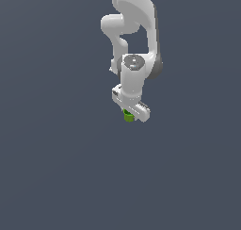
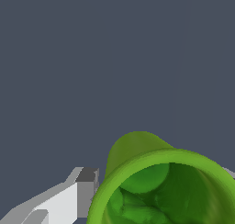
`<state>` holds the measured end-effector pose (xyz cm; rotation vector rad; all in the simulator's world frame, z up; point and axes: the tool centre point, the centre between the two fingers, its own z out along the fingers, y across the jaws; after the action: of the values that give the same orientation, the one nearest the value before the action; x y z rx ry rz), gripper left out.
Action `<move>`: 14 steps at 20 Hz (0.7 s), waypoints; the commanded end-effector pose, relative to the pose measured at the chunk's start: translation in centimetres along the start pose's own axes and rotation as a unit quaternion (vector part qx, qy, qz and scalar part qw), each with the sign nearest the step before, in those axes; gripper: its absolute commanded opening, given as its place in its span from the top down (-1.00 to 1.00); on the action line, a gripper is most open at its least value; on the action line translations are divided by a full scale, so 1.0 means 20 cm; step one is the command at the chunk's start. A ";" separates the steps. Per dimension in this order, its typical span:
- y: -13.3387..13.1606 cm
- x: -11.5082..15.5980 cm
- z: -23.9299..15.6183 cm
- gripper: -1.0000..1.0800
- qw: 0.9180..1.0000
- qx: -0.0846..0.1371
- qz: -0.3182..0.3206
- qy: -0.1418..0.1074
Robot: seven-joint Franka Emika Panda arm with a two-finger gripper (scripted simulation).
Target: Pick up the object and move it to a goal position.
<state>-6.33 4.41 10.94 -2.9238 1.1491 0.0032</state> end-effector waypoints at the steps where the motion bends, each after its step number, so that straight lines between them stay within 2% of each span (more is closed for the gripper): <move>1: 0.03 -0.08 -0.05 1.00 1.000 0.001 0.000 0.000; 8: 0.09 -0.26 -0.15 1.00 1.000 0.001 0.000 0.001; 14: 0.11 -0.34 -0.20 1.00 1.000 0.000 0.000 0.001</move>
<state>-12.54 7.32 14.63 -2.9243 1.1489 0.0013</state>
